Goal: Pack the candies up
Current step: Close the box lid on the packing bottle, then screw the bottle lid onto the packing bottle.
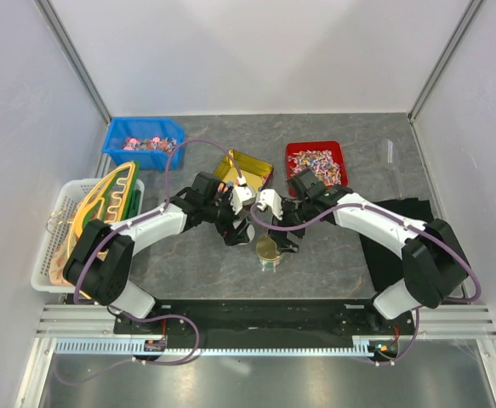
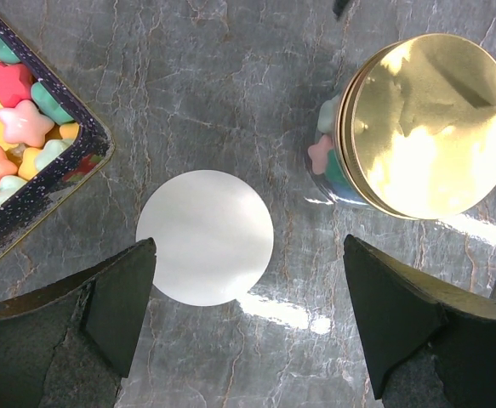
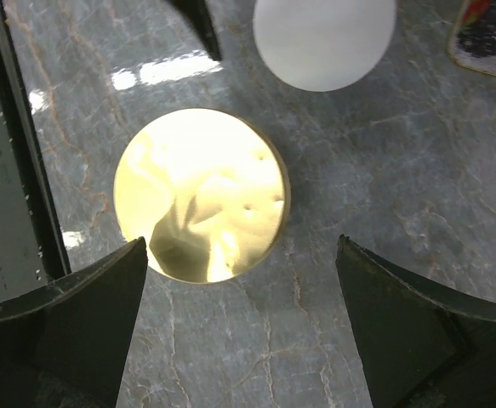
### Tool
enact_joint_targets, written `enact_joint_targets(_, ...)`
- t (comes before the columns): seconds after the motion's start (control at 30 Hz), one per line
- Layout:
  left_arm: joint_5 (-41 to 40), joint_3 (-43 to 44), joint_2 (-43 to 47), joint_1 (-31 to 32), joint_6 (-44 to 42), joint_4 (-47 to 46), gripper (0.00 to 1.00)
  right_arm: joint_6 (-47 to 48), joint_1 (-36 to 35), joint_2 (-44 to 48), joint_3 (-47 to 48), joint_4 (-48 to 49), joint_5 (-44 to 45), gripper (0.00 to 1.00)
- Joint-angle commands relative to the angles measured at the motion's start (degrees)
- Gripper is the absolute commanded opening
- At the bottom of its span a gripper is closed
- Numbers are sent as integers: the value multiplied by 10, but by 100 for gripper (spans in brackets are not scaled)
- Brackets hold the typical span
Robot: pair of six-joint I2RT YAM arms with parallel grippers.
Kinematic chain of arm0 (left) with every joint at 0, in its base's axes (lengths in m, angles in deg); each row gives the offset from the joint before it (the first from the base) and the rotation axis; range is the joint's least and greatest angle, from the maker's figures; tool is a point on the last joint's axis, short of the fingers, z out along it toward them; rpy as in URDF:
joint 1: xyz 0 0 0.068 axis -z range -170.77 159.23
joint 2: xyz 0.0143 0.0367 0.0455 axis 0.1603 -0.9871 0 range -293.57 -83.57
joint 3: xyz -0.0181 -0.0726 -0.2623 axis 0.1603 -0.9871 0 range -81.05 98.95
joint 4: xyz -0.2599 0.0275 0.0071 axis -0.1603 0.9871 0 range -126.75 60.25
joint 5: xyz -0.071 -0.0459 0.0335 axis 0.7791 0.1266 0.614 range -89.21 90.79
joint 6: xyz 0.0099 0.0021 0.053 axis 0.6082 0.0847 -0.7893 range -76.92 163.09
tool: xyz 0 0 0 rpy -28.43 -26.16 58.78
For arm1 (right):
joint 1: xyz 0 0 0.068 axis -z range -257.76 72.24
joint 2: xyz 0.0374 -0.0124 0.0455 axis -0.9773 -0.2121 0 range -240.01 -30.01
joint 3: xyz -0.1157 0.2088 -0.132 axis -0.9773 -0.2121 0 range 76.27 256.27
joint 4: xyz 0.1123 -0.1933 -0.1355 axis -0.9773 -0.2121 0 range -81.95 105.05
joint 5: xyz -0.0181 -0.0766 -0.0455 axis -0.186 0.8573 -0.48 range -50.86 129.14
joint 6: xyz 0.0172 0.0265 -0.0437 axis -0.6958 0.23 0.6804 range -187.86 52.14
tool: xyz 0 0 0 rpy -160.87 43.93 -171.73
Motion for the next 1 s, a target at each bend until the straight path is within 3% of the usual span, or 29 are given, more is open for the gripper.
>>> enact_joint_targets(0.0, 17, 4, 10, 1, -16, -4, 98, -38, 12, -3, 13, 44, 10, 98)
enact_joint_targets(0.17, 16, 7, 7, 1, -15, -2, 98, -40, 12, -26, 9, 56, 47, 98)
enact_joint_targets(0.4, 20, 5, 8, 1, -18, 1, 98, 16, 11, -64, 31, -22, 68, 98)
enact_joint_targets(0.63, 49, -5, 29, 4, -35, -1, 98, 3, 11, -25, 43, -10, 68, 98)
enact_joint_targets(0.8, 76, -49, 81, 31, -52, -54, 100, -1, 13, 5, 51, -9, 80, 98)
enact_joint_targets(0.97, 142, -81, 102, 41, -45, -79, 100, -2, 31, 33, 56, -10, 83, 98)
